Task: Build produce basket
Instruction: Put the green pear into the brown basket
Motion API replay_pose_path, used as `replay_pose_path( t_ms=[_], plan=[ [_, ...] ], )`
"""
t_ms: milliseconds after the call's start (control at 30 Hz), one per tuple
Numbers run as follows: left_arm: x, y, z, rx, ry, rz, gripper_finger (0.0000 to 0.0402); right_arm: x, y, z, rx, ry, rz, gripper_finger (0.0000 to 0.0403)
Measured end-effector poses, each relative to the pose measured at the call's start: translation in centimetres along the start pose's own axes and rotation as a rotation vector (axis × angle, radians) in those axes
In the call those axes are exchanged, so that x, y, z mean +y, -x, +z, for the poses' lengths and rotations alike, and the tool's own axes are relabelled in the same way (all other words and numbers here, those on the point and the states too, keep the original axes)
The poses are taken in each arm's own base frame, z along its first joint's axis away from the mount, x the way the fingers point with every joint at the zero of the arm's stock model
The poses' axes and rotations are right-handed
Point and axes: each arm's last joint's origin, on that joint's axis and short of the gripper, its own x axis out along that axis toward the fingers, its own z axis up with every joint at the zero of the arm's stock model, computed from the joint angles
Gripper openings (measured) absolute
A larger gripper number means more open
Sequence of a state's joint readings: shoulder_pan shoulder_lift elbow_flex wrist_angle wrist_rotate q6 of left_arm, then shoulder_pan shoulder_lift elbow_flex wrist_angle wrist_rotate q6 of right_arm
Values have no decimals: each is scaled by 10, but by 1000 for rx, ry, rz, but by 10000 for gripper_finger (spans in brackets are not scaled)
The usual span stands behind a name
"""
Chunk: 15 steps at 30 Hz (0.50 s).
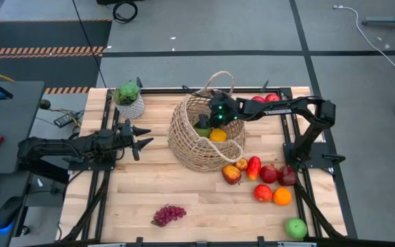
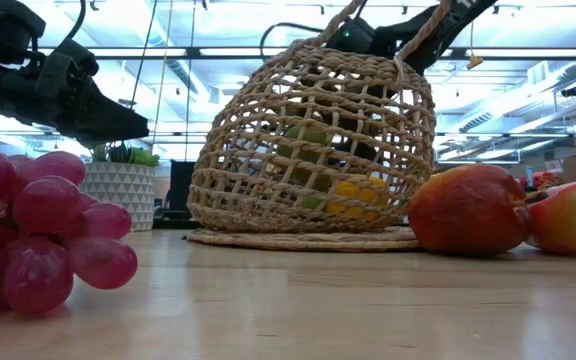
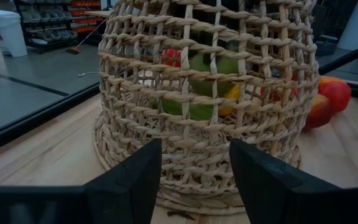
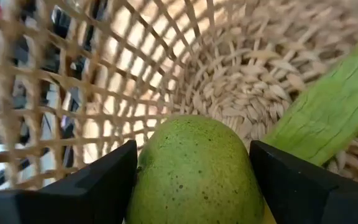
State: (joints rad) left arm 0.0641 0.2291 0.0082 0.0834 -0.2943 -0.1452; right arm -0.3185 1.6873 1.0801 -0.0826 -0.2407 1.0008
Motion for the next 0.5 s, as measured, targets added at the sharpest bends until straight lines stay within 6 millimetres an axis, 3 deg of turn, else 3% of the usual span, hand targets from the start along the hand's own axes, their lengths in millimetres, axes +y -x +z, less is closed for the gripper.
replay_pose_path(
  t_ms=[300,500],
  plan=[
    [0,0,0,0,0,0,193,0,-9,-1,24,115,40,317],
    [0,0,0,-1,1,0,196,4,-8,1,4,159,89,356]
  ],
)
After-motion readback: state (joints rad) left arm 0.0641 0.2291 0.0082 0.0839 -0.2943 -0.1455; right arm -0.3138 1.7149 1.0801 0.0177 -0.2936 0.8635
